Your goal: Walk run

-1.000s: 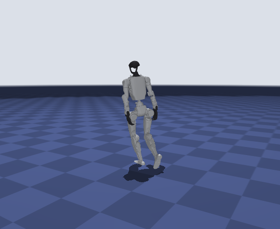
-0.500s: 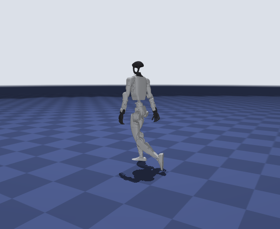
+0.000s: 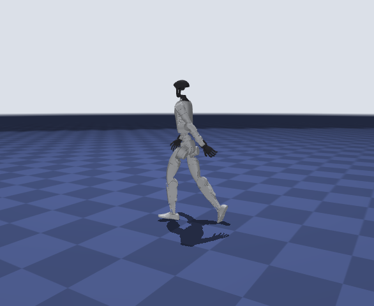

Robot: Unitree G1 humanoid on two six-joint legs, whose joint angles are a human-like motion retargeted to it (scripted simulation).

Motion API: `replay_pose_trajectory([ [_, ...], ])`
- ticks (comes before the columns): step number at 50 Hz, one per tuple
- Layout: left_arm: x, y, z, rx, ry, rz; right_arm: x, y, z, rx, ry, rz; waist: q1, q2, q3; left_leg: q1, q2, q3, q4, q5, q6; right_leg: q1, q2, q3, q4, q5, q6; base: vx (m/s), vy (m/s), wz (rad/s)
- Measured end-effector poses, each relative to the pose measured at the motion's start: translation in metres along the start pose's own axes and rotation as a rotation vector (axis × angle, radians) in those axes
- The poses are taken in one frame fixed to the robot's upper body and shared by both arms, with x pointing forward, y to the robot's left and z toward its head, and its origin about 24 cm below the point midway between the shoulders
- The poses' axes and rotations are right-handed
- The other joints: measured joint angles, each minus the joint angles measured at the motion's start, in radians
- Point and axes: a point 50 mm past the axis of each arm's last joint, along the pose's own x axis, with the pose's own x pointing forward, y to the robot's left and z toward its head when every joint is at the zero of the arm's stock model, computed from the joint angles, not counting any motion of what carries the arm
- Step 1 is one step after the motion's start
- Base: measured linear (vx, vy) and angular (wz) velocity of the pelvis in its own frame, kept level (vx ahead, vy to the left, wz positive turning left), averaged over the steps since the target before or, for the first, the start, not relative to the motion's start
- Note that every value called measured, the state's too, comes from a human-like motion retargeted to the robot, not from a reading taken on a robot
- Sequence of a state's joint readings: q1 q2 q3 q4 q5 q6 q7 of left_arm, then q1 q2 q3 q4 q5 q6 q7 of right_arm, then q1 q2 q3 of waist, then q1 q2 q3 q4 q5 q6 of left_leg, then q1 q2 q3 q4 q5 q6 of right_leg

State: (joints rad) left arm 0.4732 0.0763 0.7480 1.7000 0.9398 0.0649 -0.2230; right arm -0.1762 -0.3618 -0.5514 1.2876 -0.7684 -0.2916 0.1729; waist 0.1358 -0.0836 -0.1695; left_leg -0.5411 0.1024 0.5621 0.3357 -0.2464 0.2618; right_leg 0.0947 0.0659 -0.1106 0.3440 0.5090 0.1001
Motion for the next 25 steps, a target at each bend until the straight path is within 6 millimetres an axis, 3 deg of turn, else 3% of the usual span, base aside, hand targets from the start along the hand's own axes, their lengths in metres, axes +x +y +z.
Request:
replay_pose_trajectory([
  [2, -0.007, 0.003, 0.043, -0.093, -0.169, -0.017, -0.005, 0.020, -0.018, -0.004, 0.048, 0.046, -0.035, 0.043, 0.034, 0.005, -0.042, -0.131, 0.087, -0.058, 0.000, -0.101, 0.071, 0.076, 0.303, 0.015, 0.028, 0.93, 0.42, 1.98],
  [3, -0.014, 0.007, 0.067, -0.129, -0.254, -0.010, -0.009, 0.032, -0.030, 0.015, 0.086, 0.071, -0.022, 0.086, 0.032, 0.032, -0.020, -0.138, 0.085, -0.069, 0.000, -0.132, 0.147, 0.134, 0.324, 0.015, 0.017, 0.90, 0.50, 1.73],
  [5, -0.035, 0.015, 0.123, -0.150, -0.462, 0.009, -0.024, 0.059, -0.063, 0.062, 0.196, 0.132, -0.003, 0.165, 0.022, 0.102, 0.014, -0.166, 0.059, -0.080, 0.000, -0.228, 0.180, 0.097, 0.411, -0.121, -0.063, 0.99, 0.55, 1.90],
  [10, -0.124, 0.025, 0.250, 0.105, -0.962, 0.123, -0.091, 0.146, -0.139, 0.202, 0.567, 0.436, -0.072, 0.233, 0.015, 0.247, -0.113, -0.440, -0.085, -0.030, 0.000, -0.447, 0.079, 0.095, 0.423, -0.422, -0.206, 0.84, 0.23, 3.45],
  [13, -0.187, 0.019, 0.300, 0.368, -1.196, 0.243, -0.138, 0.190, -0.162, 0.249, 0.731, 0.644, -0.173, 0.256, -0.004, 0.307, -0.163, -0.600, -0.111, -0.019, 0.000, -0.525, 0.012, 0.130, 0.213, -0.432, -0.173, 0.98, -0.04, 4.27],
  [17, -0.255, 0.018, 0.334, 0.612, -1.318, 0.408, -0.183, 0.234, -0.170, 0.233, 0.850, 0.894, -0.272, 0.240, 0.001, 0.397, -0.214, -0.754, -0.116, -0.011, 0.000, -0.585, -0.038, 0.310, -0.096, -0.466, -0.096, 0.86, -0.19, 3.33],
  [20, -0.282, 0.033, 0.341, 0.671, -1.281, 0.522, -0.196, 0.253, -0.164, 0.141, 0.840, 1.038, -0.286, 0.189, 0.056, 0.526, -0.264, -0.816, -0.130, -0.001, 0.000, -0.613, -0.101, 0.340, -0.297, -0.511, -0.040, 0.91, -0.29, 1.36],
  [22, -0.282, 0.044, 0.337, 0.644, -1.256, 0.571, -0.196, 0.251, -0.166, 0.041, 0.831, 1.068, -0.269, 0.155, 0.086, 0.620, -0.291, -0.798, -0.157, 0.043, -0.006, -0.610, -0.123, 0.274, -0.384, -0.580, 0.134, 0.99, -0.32, 0.04],
  [23, -0.277, 0.051, 0.333, 0.615, -1.241, 0.588, -0.194, 0.248, -0.168, -0.010, 0.836, 1.064, -0.261, 0.147, 0.087, 0.650, -0.288, -0.784, -0.163, 0.070, -0.025, -0.612, -0.133, 0.172, -0.392, -0.595, 0.155, 1.14, -0.45, -0.14],
  [25, -0.256, 0.061, 0.321, 0.530, -1.194, 0.592, -0.186, 0.232, -0.174, -0.097, 0.869, 1.010, -0.267, 0.144, 0.059, 0.671, -0.287, -0.772, -0.158, 0.153, -0.072, -0.613, -0.084, 0.244, -0.368, -0.526, 0.056, 1.20, -0.42, 0.27],
])
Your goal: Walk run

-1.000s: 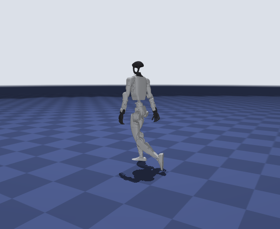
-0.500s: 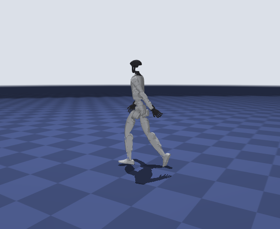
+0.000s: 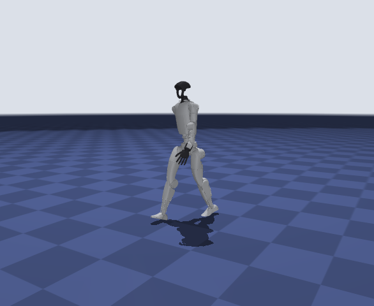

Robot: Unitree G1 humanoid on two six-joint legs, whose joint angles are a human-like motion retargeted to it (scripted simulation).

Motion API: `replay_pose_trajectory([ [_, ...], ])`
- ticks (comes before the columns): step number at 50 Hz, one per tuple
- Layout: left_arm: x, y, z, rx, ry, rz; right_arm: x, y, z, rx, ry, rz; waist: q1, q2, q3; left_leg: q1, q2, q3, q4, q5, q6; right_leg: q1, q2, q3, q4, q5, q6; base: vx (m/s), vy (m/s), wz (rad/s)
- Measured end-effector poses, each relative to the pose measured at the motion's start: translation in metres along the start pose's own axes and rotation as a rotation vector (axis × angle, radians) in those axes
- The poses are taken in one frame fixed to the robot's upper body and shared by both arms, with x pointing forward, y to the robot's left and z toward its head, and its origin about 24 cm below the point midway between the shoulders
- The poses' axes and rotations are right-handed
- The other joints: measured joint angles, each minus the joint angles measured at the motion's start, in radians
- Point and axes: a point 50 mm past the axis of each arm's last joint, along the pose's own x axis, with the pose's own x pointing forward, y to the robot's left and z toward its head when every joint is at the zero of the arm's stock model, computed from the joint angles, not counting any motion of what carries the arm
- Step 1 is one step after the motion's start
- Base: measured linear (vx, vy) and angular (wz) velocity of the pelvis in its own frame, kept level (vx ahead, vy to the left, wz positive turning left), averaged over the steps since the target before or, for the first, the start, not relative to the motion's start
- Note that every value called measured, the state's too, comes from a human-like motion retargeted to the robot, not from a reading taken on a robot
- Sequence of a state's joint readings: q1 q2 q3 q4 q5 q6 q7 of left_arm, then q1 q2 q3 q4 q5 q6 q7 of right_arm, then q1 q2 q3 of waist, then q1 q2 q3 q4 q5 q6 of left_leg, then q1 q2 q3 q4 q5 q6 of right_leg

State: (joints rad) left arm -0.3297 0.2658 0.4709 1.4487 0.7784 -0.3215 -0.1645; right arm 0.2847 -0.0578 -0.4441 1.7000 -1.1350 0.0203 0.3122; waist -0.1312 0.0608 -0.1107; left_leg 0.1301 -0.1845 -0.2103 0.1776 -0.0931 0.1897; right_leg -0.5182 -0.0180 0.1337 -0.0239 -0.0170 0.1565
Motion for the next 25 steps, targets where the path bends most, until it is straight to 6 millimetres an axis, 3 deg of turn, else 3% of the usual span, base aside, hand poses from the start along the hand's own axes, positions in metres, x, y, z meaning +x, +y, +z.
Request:
replay_pose_trajectory([
  [2, -0.009, -0.024, -0.036, -0.079, 0.117, -0.022, -0.006, -0.018, -0.008, 0.035, 0.053, -0.101, -0.044, 0.015, -0.027, 0.010, -0.005, -0.041, 0.058, 0.138, -0.101, 0.002, -0.018, -0.068, 0.098, 0.045, 0.033, 1.14, -0.28, 1.18],
  [3, -0.016, -0.040, -0.057, -0.123, 0.191, -0.048, -0.009, -0.026, -0.011, 0.063, 0.069, -0.155, -0.081, 0.051, -0.033, 0.001, 0.018, -0.078, 0.117, 0.234, -0.186, 0.011, 0.022, 0.059, 0.138, 0.029, 0.034, 1.31, -0.33, 1.57],
  [5, -0.034, -0.083, -0.090, -0.179, 0.336, -0.149, -0.018, -0.046, -0.012, 0.179, 0.048, -0.251, -0.102, 0.127, -0.033, -0.055, 0.078, -0.085, 0.298, 0.431, -0.377, 0.003, 0.063, 0.090, 0.239, 0.001, -0.025, 1.45, -0.33, 1.39],
  [7, -0.056, -0.114, -0.119, -0.223, 0.482, -0.241, -0.031, -0.069, -0.005, 0.289, -0.013, -0.321, -0.099, 0.111, -0.038, -0.149, 0.051, 0.028, 0.518, 0.559, -0.451, 0.057, 0.034, 0.047, 0.292, -0.057, -0.100, 1.09, -0.11, 0.68],
  [8, -0.068, -0.128, -0.131, -0.224, 0.545, -0.297, -0.037, -0.079, 0.002, 0.354, -0.056, -0.341, -0.082, 0.085, -0.041, -0.202, 0.068, 0.129, 0.633, 0.602, -0.451, 0.092, -0.007, -0.033, 0.305, -0.079, -0.136, 1.02, -0.22, 0.49],
  [10, -0.093, -0.154, -0.151, -0.175, 0.642, -0.424, -0.048, -0.095, 0.022, 0.484, -0.177, -0.369, -0.033, 0.018, -0.063, -0.300, 0.092, 0.230, 0.707, 0.586, -0.395, 0.158, -0.001, 0.007, 0.264, -0.083, -0.201, 1.13, -0.45, 0.68],
  [12, -0.116, -0.174, -0.169, -0.093, 0.699, -0.539, -0.065, -0.116, 0.043, 0.582, -0.337, -0.424, -0.013, 0.010, -0.054, -0.430, 0.134, 0.280, 0.800, 0.449, -0.251, 0.229, 0.016, -0.001, 0.220, -0.076, -0.215, 0.86, -0.27, 1.01],
  [15, -0.152, -0.192, -0.192, 0.016, 0.785, -0.649, -0.101, -0.153, 0.066, 0.647, -0.577, -0.539, 0.094, -0.054, -0.043, -0.607, 0.131, 0.387, 0.798, 0.297, -0.177, 0.327, -0.028, -0.074, 0.143, -0.042, -0.226, 0.96, -0.19, 0.13],
  [20, -0.211, -0.200, -0.230, 0.074, 0.987, -0.689, -0.175, -0.208, 0.075, 0.580, -0.806, -0.763, 0.241, -0.098, -0.013, -0.802, 0.112, 0.437, 0.429, 0.139, -0.037, 0.479, 0.015, -0.133, 0.060, -0.042, -0.234, 0.85, -0.20, 0.27],
  [22, -0.232, -0.203, -0.240, -0.001, 1.083, -0.655, -0.204, -0.224, 0.073, 0.518, -0.824, -0.865, 0.273, -0.098, -0.010, -0.833, 0.158, 0.537, 0.228, 0.116, 0.023, 0.527, 0.052, -0.140, 0.050, -0.057, -0.241, 1.01, -0.22, 0.38],
  [25, -0.261, -0.213, -0.247, -0.205, 1.233, -0.587, -0.237, -0.240, 0.071, 0.436, -0.813, -1.010, 0.299, -0.115, -0.016, -0.856, 0.138, 0.646, -0.025, -0.010, 0.039, 0.593, 0.070, -0.187, 0.046, -0.058, -0.230, 1.20, -0.18, 0.41],
])
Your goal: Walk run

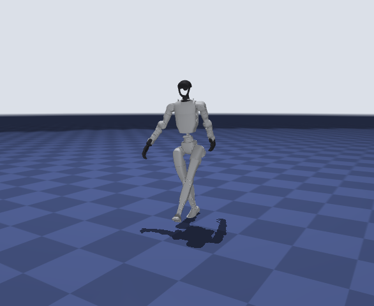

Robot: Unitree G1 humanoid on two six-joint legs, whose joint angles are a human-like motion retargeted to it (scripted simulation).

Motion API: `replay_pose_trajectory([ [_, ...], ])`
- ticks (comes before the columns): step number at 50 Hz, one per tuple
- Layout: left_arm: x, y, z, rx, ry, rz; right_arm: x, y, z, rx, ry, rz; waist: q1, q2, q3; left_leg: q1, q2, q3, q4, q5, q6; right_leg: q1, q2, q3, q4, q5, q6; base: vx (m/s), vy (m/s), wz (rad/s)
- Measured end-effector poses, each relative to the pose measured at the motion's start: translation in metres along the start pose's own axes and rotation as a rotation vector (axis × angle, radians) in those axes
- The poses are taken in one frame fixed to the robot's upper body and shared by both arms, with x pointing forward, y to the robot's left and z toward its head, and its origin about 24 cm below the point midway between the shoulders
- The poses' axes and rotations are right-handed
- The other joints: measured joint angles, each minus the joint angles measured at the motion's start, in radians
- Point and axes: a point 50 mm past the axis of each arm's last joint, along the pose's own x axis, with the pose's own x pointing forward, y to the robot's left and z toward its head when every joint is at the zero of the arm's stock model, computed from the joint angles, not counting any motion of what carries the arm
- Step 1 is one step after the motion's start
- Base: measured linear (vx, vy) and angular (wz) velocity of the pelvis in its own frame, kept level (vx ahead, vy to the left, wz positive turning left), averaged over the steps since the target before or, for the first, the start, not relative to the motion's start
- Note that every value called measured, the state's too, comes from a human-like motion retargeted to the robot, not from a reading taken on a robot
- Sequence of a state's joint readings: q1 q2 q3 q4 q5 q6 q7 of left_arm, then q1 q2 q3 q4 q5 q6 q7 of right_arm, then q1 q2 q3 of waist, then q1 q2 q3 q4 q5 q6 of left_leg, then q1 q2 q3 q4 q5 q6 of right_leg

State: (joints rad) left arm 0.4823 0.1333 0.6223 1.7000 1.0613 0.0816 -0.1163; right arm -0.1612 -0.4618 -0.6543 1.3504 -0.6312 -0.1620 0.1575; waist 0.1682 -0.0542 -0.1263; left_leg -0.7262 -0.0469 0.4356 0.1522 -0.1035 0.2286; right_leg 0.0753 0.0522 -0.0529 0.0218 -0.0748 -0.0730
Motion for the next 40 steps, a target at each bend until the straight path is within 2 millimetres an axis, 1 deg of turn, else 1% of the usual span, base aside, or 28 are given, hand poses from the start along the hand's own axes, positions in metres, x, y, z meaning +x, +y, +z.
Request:
replay_pose_trajectory([
  [2, 0.002, -0.012, -0.009, -0.181, 0.025, -0.059, 0.000, -0.006, 0.008, -0.055, -0.034, -0.050, -0.006, -0.013, -0.012, 0.019, -0.025, 0.027, -0.077, -0.009, 0.028, 0.040, 0.008, -0.029, 0.016, 0.051, 0.028, 1.07, -0.18, 0.35],
  [4, 0.003, -0.023, -0.009, -0.354, 0.016, -0.115, 0.001, 0.000, 0.011, -0.094, -0.072, -0.070, 0.028, -0.045, -0.023, 0.035, 0.001, 0.039, -0.023, 0.014, 0.033, 0.068, -0.002, -0.010, 0.057, 0.181, 0.071, 1.42, -0.28, -0.62],
  [5, 0.004, -0.029, -0.006, -0.431, 0.001, -0.138, 0.000, 0.006, 0.011, -0.108, -0.091, -0.069, 0.056, -0.066, -0.028, 0.040, 0.026, 0.056, 0.034, 0.015, 0.033, 0.078, -0.020, -0.001, 0.086, 0.273, 0.103, 1.56, -0.18, -0.88],
  [6, 0.004, -0.032, -0.002, -0.487, -0.031, -0.156, 0.000, 0.016, 0.006, -0.120, -0.100, -0.054, 0.067, -0.068, -0.040, 0.052, 0.043, 0.063, 0.058, 0.071, 0.033, 0.086, -0.024, 0.001, 0.123, 0.385, 0.138, 1.46, -0.09, -0.50],
  [7, 0.004, -0.035, 0.005, -0.537, -0.070, -0.176, -0.001, 0.028, 0.001, -0.135, -0.104, -0.032, 0.063, -0.068, -0.052, 0.053, 0.048, 0.029, 0.098, 0.093, 0.033, 0.082, -0.020, 0.001, 0.182, 0.487, 0.165, 1.30, -0.05, 0.41],
  [8, 0.003, -0.036, 0.014, -0.572, -0.124, -0.200, -0.002, 0.042, -0.006, -0.155, -0.098, 0.005, 0.027, -0.062, -0.067, 0.032, 0.026, -0.086, 0.168, 0.050, 0.033, 0.054, -0.001, -0.003, 0.282, 0.571, 0.175, 1.37, -0.07, 1.19],
  [9, 0.001, -0.034, 0.028, -0.585, -0.181, -0.224, -0.004, 0.054, -0.015, -0.174, -0.075, 0.050, -0.006, -0.064, -0.058, 0.033, -0.025, -0.164, 0.233, -0.002, 0.033, 0.012, 0.004, 0.012, 0.447, 0.598, 0.200, 1.48, -0.09, 1.81],
  [10, -0.003, -0.030, 0.043, -0.585, -0.241, -0.248, -0.007, 0.065, -0.025, -0.193, -0.043, 0.097, -0.039, -0.069, -0.039, 0.043, -0.090, -0.222, 0.296, -0.057, 0.033, -0.037, 0.002, 0.038, 0.644, 0.598, 0.231, 1.37, -0.05, 1.69],
  [12, -0.014, -0.013, 0.080, -0.544, -0.347, -0.244, -0.016, 0.091, -0.054, -0.211, 0.081, 0.228, -0.053, -0.018, -0.042, 0.140, -0.033, -0.183, 0.308, -0.112, 0.033, -0.088, 0.091, 0.096, 0.721, 0.598, 0.254, 1.06, 0.00, 1.19],
  [13, -0.023, 0.000, 0.100, -0.512, -0.404, -0.218, -0.024, 0.107, -0.071, -0.213, 0.162, 0.305, -0.053, 0.042, -0.058, 0.190, 0.021, -0.209, 0.269, -0.112, 0.033, -0.116, 0.160, 0.088, 0.673, 0.596, 0.221, 1.07, 0.06, 1.04],
  [15, -0.046, 0.024, 0.144, -0.411, -0.542, -0.144, -0.045, 0.131, -0.108, -0.210, 0.328, 0.440, -0.068, 0.090, -0.059, 0.270, 0.005, -0.295, 0.225, -0.119, 0.033, -0.215, 0.195, 0.107, 0.730, 0.471, 0.171, 1.24, 0.04, 1.43],
  [17, -0.076, 0.048, 0.188, -0.286, -0.706, -0.038, -0.071, 0.156, -0.140, -0.189, 0.456, 0.550, -0.094, 0.112, -0.049, 0.367, -0.029, -0.356, 0.151, -0.104, 0.033, -0.293, 0.164, 0.135, 0.730, 0.323, 0.158, 0.89, -0.01, 1.94],
  [19, -0.115, 0.067, 0.230, -0.152, -0.885, 0.078, -0.099, 0.179, -0.164, -0.158, 0.553, 0.647, -0.148, 0.136, -0.038, 0.481, -0.040, -0.398, 0.053, -0.079, 0.033, -0.361, 0.076, 0.092, 0.656, 0.195, 0.135, 0.92, -0.14, 2.39],
  [20, -0.137, 0.075, 0.249, -0.084, -0.977, 0.137, -0.114, 0.190, -0.175, -0.141, 0.597, 0.695, -0.176, 0.144, -0.033, 0.534, -0.045, -0.418, 0.008, -0.069, 0.033, -0.393, 0.016, 0.054, 0.603, 0.152, 0.126, 0.96, -0.23, 2.38],
  [22, -0.183, 0.091, 0.277, 0.040, -1.147, 0.250, -0.141, 0.210, -0.192, -0.110, 0.669, 0.786, -0.229, 0.149, -0.024, 0.610, -0.067, -0.487, -0.035, -0.079, 0.032, -0.442, -0.081, 0.009, 0.455, 0.139, 0.139, 0.82, -0.24, 2.26],
  [23, -0.207, 0.098, 0.288, 0.097, -1.222, 0.302, -0.154, 0.218, -0.199, -0.095, 0.701, 0.825, -0.259, 0.144, -0.019, 0.645, -0.078, -0.517, -0.046, -0.091, 0.030, -0.464, -0.132, -0.010, 0.383, 0.134, 0.141, 0.95, -0.38, 2.09],
  [25, -0.250, 0.109, 0.303, 0.200, -1.343, 0.395, -0.180, 0.231, -0.212, -0.073, 0.770, 0.886, -0.300, 0.130, -0.012, 0.713, -0.091, -0.566, -0.054, -0.125, 0.019, -0.507, -0.191, 0.011, 0.236, 0.100, 0.146, 1.19, -0.56, 1.66],
  [27, -0.285, 0.120, 0.310, 0.277, -1.416, 0.471, -0.200, 0.241, -0.220, -0.060, 0.838, 0.944, -0.310, 0.118, -0.006, 0.775, -0.089, -0.593, -0.056, -0.158, -0.001, -0.549, -0.196, 0.114, 0.085, 0.075, 0.150, 0.88, -0.46, 0.78],
  [28, -0.297, 0.126, 0.311, 0.304, -1.434, 0.505, -0.207, 0.243, -0.223, -0.058, 0.868, 0.976, -0.300, 0.113, -0.007, 0.801, -0.081, -0.585, -0.057, -0.172, -0.015, -0.560, -0.179, 0.215, -0.004, 0.058, 0.181, 0.88, -0.50, 0.06],
  [30, -0.310, 0.133, 0.310, 0.329, -1.438, 0.560, -0.219, 0.244, -0.229, -0.061, 0.920, 1.036, -0.266, 0.109, -0.019, 0.845, -0.058, -0.545, -0.054, -0.184, -0.050, -0.588, -0.212, 0.195, -0.103, 0.021, 0.265, 1.08, -0.62, -0.23],
  [32, -0.302, 0.138, 0.306, 0.297, -1.406, 0.588, -0.221, 0.238, -0.234, -0.088, 0.965, 1.061, -0.280, 0.103, -0.030, 0.879, -0.046, -0.544, -0.023, -0.144, -0.097, -0.597, -0.196, 0.222, -0.036, 0.014, 0.255, 1.22, -0.69, 0.32],
  [33, -0.293, 0.140, 0.303, 0.266, -1.382, 0.590, -0.219, 0.232, -0.236, -0.109, 0.983, 1.051, -0.291, 0.100, -0.046, 0.885, -0.043, -0.544, -0.003, -0.097, -0.124, -0.611, -0.209, 0.165, 0.032, 0.002, 0.244, 1.13, -0.60, 0.71],
  [34, -0.278, 0.140, 0.298, 0.235, -1.345, 0.578, -0.216, 0.226, -0.237, -0.131, 0.996, 1.025, -0.315, 0.102, -0.062, 0.887, -0.032, -0.546, 0.028, -0.026, -0.152, -0.612, -0.231, 0.079, 0.078, 0.036, 0.253, 1.25, -0.68, 1.03],
  [35, -0.262, 0.140, 0.291, 0.205, -1.302, 0.560, -0.212, 0.220, -0.239, -0.153, 1.007, 0.989, -0.346, 0.105, -0.078, 0.888, -0.017, -0.549, 0.063, 0.056, -0.180, -0.606, -0.259, -0.021, 0.112, 0.093, 0.271, 1.32, -0.74, 1.01],
  [36, -0.239, 0.139, 0.282, 0.184, -1.236, 0.521, -0.204, 0.213, -0.238, -0.174, 0.997, 0.936, -0.359, 0.110, -0.089, 0.873, -0.002, -0.534, 0.121, 0.183, -0.200, -0.591, -0.207, 0.125, 0.135, 0.112, 0.247, 1.23, -0.69, 0.78],
  [37, -0.217, 0.134, 0.273, 0.172, -1.165, 0.479, -0.195, 0.207, -0.237, -0.186, 0.983, 0.880, -0.367, 0.118, -0.096, 0.852, 0.016, -0.521, 0.195, 0.308, -0.224, -0.574, -0.166, 0.223, 0.161, 0.119, 0.219, 1.10, -0.58, 0.45],
  [38, -0.192, 0.126, 0.262, 0.177, -1.082, 0.430, -0.186, 0.202, -0.233, -0.180, 0.960, 0.821, -0.367, 0.132, -0.093, 0.817, 0.039, -0.513, 0.300, 0.426, -0.257, -0.553, -0.151, 0.222, 0.189, 0.100, 0.183, 1.13, -0.59, 0.46],
  [40, -0.149, 0.110, 0.238, 0.180, -0.909, 0.343, -0.159, 0.188, -0.219, -0.168, 0.896, 0.716, -0.369, 0.147, -0.074, 0.712, 0.088, -0.470, 0.562, 0.582, -0.282, -0.492, -0.116, 0.188, 0.221, 0.054, 0.117, 1.08, -0.60, 0.48],
])
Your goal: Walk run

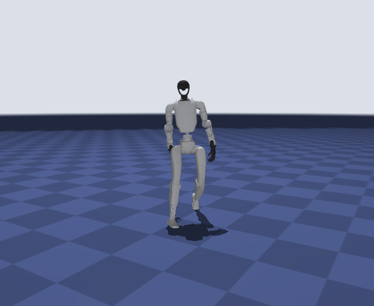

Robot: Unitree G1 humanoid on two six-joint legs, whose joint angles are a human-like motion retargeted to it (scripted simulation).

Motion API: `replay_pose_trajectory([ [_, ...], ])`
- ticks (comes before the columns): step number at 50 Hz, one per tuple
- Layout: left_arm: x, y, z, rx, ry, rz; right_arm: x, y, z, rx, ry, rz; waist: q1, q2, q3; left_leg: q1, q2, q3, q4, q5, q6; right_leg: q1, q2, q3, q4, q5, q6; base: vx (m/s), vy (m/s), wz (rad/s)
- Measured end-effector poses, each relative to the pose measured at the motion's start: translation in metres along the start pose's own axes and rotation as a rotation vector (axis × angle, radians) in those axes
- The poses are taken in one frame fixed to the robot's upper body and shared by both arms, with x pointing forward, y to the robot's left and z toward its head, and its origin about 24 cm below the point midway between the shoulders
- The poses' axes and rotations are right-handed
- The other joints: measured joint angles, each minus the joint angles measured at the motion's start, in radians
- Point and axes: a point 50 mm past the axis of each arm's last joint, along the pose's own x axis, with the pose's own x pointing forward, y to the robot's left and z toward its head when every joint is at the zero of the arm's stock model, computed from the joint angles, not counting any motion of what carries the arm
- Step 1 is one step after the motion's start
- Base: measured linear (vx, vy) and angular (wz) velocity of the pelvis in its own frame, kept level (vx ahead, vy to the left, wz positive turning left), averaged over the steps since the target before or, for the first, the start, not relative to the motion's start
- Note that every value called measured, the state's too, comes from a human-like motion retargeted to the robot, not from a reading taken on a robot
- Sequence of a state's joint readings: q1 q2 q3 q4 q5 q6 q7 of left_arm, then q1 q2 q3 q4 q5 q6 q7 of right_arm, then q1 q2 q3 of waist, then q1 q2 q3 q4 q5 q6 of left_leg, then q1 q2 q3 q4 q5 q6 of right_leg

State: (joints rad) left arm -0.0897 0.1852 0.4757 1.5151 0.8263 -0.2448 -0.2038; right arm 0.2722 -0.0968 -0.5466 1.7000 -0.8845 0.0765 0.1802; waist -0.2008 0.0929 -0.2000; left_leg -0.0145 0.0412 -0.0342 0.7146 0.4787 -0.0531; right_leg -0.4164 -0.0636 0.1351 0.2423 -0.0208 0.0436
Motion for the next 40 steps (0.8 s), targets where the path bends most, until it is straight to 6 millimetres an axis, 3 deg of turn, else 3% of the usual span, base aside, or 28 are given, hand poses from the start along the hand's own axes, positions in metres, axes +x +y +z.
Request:
replay_pose_trajectory([
  [2, -0.005, -0.027, -0.037, -0.001, 0.173, -0.097, -0.012, -0.031, 0.030, 0.003, -0.082, -0.087, 0.002, 0.003, 0.014, -0.117, 0.076, 0.072, 0.208, 0.022, 0.057, 0.072, -0.019, -0.147, -0.008, -0.027, -0.031, 0.99, -0.58, 0.38],
  [4, -0.015, -0.059, -0.073, 0.004, 0.336, -0.196, -0.029, -0.061, 0.060, -0.009, -0.171, -0.184, 0.024, -0.030, 0.009, -0.200, 0.051, 0.148, 0.262, -0.105, 0.119, 0.129, -0.013, -0.121, -0.041, -0.038, -0.056, 1.06, -0.41, 0.16],
  [6, -0.029, -0.090, -0.102, 0.001, 0.456, -0.270, -0.048, -0.089, 0.087, -0.027, -0.262, -0.291, 0.051, -0.044, 0.015, -0.281, 0.005, 0.180, 0.278, -0.190, 0.139, 0.186, 0.025, -0.062, -0.082, -0.037, -0.079, 0.90, -0.25, -0.12],
  [9, -0.057, -0.138, -0.141, -0.023, 0.585, -0.389, -0.090, -0.131, 0.130, -0.065, -0.456, -0.476, 0.163, -0.103, 0.026, -0.444, -0.103, 0.234, 0.194, -0.327, 0.132, 0.283, -0.002, -0.119, -0.162, -0.024, -0.090, 0.96, -0.24, -1.04],
  [12, -0.086, -0.169, -0.171, -0.052, 0.688, -0.496, -0.134, -0.162, 0.160, -0.084, -0.645, -0.612, 0.245, -0.127, 0.038, -0.557, -0.096, 0.277, -0.017, -0.412, 0.173, 0.363, 0.038, -0.132, -0.207, -0.048, -0.114, 0.82, -0.28, -0.46],
  [15, -0.113, -0.186, -0.196, -0.086, 0.790, -0.542, -0.178, -0.187, 0.176, -0.069, -0.794, -0.733, 0.312, -0.132, 0.054, -0.615, -0.046, 0.355, -0.296, -0.452, 0.251, 0.437, 0.100, -0.135, -0.222, -0.096, -0.148, 1.18, -0.23, -0.01],
  [18, -0.133, -0.199, -0.211, -0.150, 0.889, -0.547, -0.207, -0.204, 0.181, -0.041, -0.883, -0.837, 0.346, -0.149, 0.055, -0.647, -0.110, 0.345, -0.554, -0.551, 0.270, 0.502, 0.122, -0.154, -0.220, -0.126, -0.151, 0.92, -0.13, 0.31],
  [20, -0.143, -0.206, -0.216, -0.214, 0.944, -0.554, -0.214, -0.207, 0.181, -0.023, -0.913, -0.877, 0.336, -0.157, 0.042, -0.636, -0.139, 0.389, -0.664, -0.606, 0.280, 0.539, 0.129, -0.197, -0.211, -0.096, -0.130, 1.34, -0.03, 0.57],
  [22, -0.145, -0.211, -0.215, -0.286, 0.965, -0.557, -0.208, -0.203, 0.180, -0.005, -0.927, -0.872, 0.362, -0.187, 0.027, -0.614, -0.121, 0.482, -0.636, -0.607, 0.304, 0.565, 0.115, -0.179, -0.180, 0.001, -0.075, 1.08, -0.11, -0.19],
  [23, -0.143, -0.211, -0.214, -0.320, 0.960, -0.547, -0.200, -0.197, 0.180, 0.001, -0.931, -0.853, 0.384, -0.211, 0.016, -0.604, -0.088, 0.527, -0.581, -0.620, 0.312, 0.572, 0.099, -0.188, -0.163, 0.081, -0.044, 1.16, -0.18, -0.78],
  [25, -0.135, -0.210, -0.207, -0.383, 0.912, -0.509, -0.178, -0.182, 0.178, -0.001, -0.918, -0.789, 0.433, -0.232, -0.005, -0.576, -0.039, 0.596, -0.531, -0.550, 0.315, 0.589, 0.069, -0.191, -0.110, 0.287, 0.049, 1.43, -0.08, -0.79],
  [27, -0.117, -0.199, -0.194, -0.438, 0.816, -0.455, -0.150, -0.160, 0.175, -0.047, -0.866, -0.686, 0.396, -0.218, -0.028, -0.599, -0.047, 0.422, -0.438, -0.558, 0.315, 0.559, 0.110, -0.177, 0.018, 0.492, 0.101, 1.30, -0.13, 0.68],
  [29, -0.094, -0.182, -0.176, -0.471, 0.711, -0.406, -0.121, -0.139, 0.162, -0.119, -0.763, -0.575, 0.318, -0.217, -0.011, -0.599, -0.125, 0.284, -0.311, -0.645, 0.315, 0.470, 0.140, -0.138, 0.340, 0.544, 0.159, 1.49, 0.03, 2.09],
  [30, -0.081, -0.170, -0.165, -0.473, 0.654, -0.381, -0.107, -0.130, 0.154, -0.151, -0.701, -0.524, 0.282, -0.220, 0.005, -0.576, -0.165, 0.275, -0.262, -0.690, 0.315, 0.427, 0.142, -0.128, 0.504, 0.544, 0.186, 1.28, 0.09, 1.89],
  [31, -0.066, -0.152, -0.150, -0.463, 0.593, -0.340, -0.092, -0.118, 0.144, -0.166, -0.635, -0.470, 0.279, -0.176, -0.005, -0.530, -0.112, 0.283, -0.277, -0.704, 0.315, 0.408, 0.210, -0.107, 0.475, 0.544, 0.178, 1.11, 0.11, 1.45],
  [34, -0.023, -0.097, -0.092, -0.385, 0.360, -0.216, -0.049, -0.079, 0.105, -0.167, -0.435, -0.331, 0.259, -0.080, -0.014, -0.424, -0.072, 0.196, -0.331, -0.728, 0.315, 0.287, 0.324, -0.070, 0.481, 0.411, 0.098, 0.97, 0.16, 1.42],
  [37, 0.003, -0.043, -0.017, -0.232, 0.060, -0.087, -0.017, -0.032, 0.063, -0.123, -0.279, -0.178, 0.230, -0.052, -0.002, -0.303, -0.109, 0.124, -0.423, -0.714, 0.315, 0.167, 0.259, -0.064, 0.462, 0.218, 0.018, 1.07, 0.05, 1.95],
  [40, 0.007, 0.002, 0.061, -0.050, -0.214, 0.013, 0.001, 0.016, 0.027, -0.086, -0.180, 0.013, 0.161, -0.026, 0.010, -0.184, -0.147, 0.024, -0.519, -0.694, 0.315, 0.069, 0.118, -0.133, 0.291, 0.127, 0.005, 1.06, -0.12, 2.57],
])
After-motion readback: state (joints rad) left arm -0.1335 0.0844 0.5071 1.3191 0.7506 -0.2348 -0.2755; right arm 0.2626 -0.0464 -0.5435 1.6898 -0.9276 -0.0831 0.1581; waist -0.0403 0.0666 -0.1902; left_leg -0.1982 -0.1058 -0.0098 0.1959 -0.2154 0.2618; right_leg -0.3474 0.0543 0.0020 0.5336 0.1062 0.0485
